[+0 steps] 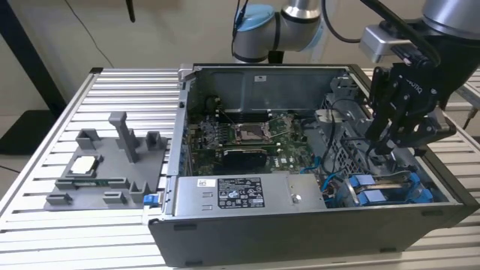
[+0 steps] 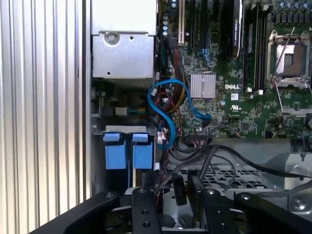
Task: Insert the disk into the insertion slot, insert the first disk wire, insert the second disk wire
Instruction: 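Insert the first disk wire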
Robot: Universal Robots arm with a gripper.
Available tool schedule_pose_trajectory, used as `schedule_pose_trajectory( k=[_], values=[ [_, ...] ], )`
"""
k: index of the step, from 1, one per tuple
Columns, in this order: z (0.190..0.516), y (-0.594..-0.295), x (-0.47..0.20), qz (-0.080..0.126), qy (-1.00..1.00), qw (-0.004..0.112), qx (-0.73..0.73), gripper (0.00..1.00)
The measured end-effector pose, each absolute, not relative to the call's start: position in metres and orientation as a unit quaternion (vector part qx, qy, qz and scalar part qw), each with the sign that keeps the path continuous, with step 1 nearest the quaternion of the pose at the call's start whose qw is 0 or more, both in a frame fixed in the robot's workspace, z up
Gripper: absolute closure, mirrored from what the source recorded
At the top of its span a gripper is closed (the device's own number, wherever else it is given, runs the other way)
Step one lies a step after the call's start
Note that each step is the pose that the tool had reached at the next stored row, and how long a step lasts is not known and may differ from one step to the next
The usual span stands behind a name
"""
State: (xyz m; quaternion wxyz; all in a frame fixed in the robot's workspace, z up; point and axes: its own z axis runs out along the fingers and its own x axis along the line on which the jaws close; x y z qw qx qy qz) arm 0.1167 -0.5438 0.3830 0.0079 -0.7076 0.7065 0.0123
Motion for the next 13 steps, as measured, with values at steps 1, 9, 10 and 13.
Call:
schedule_pose_trajectory(
  k=[1,9,10,13],
  values=[
    [0.3826,-0.5438,0.1166,0.011,0.706,0.009,-0.708,0.6],
    [0.3805,-0.5439,0.1166,0.014,0.705,0.017,-0.709,0.77],
    [0.3805,-0.5438,0.1166,0.014,0.705,0.018,-0.709,0.77],
    [0.3804,-0.5439,0.1166,0.014,0.705,0.018,-0.709,0.81]
  ],
)
